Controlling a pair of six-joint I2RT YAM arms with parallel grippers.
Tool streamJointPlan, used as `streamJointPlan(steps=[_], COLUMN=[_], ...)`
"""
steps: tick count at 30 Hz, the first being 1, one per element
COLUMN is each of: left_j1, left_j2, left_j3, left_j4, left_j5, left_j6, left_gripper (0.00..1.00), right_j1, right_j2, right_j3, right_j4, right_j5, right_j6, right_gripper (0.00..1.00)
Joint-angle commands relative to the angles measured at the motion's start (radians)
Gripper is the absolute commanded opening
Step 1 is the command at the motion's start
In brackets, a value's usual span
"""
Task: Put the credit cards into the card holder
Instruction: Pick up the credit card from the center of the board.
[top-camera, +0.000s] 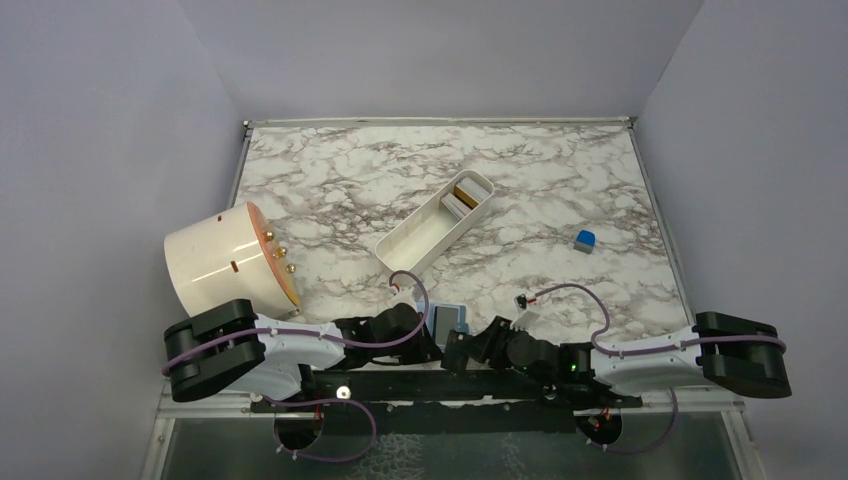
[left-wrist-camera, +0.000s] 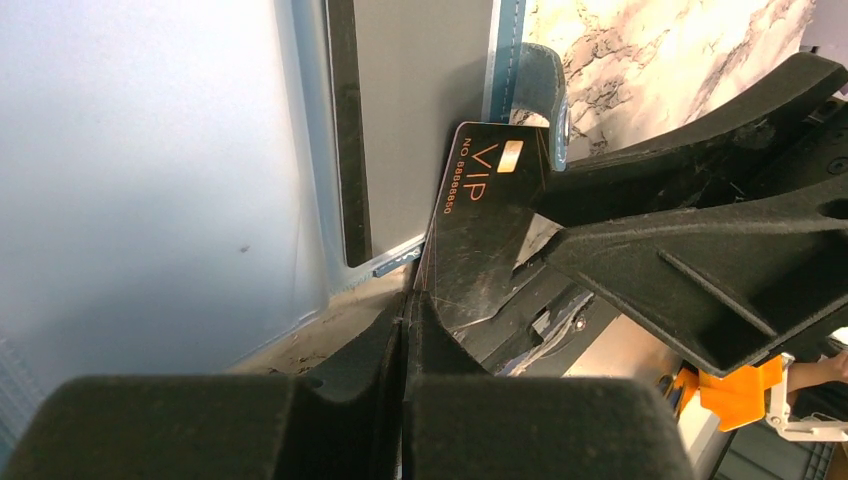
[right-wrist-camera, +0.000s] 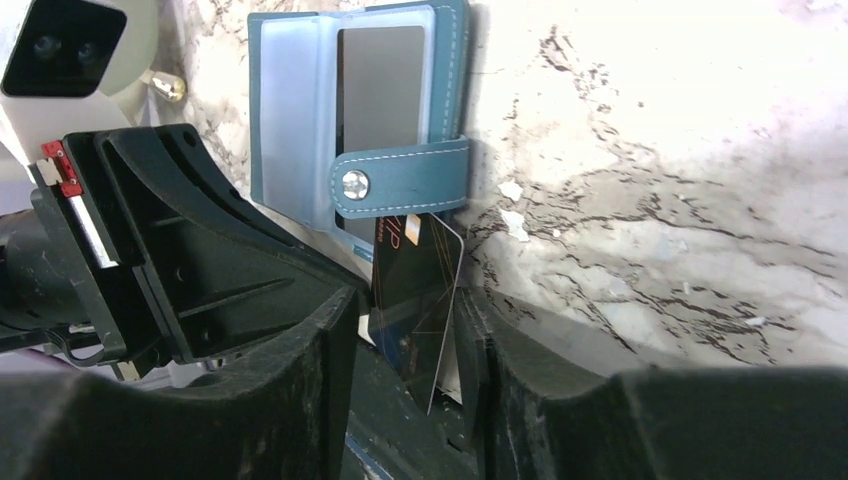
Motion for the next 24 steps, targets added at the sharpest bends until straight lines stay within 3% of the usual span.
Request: streamJointPlan(steps=[1,9,12,19,24], left_j1=[0.006,0.006,0.005,0.005,0.016], left_j2=[0.037,0.018,-0.017,-0.178,-0.310], left_j3=[-0.034,-0.032,-0.036,-0.003,0.067], left_j4=[-0.181,-0.186,-0.193,-0.343,-0.527], left_j5=[-0.094,-0.092,-0.091,-0.138,-0.240], left_j6=[0.052,0.057,0.058,0.088,0.125], left_gripper=[0.00,0.00,0.01,0.34,0.48], right_j1=[-0.001,0.000,-0.001,-0.001,-0.001], right_j2=[-0.025,-0.010,-0.004,-0.107,-0.210], right_j3=[-0.043,-0.066,-0.059,0.013,0.064], right_j4=[0.110,0.191,0.207,-0.006,-0.137], right_j5=[-0.001,-0.015,-0.039,-0.033,-0.021], right_j6=[-0.016,-0.040,-0.064,-0.108,-0.179], right_gripper=[0.35,0.02,0.01,0.01,0.01])
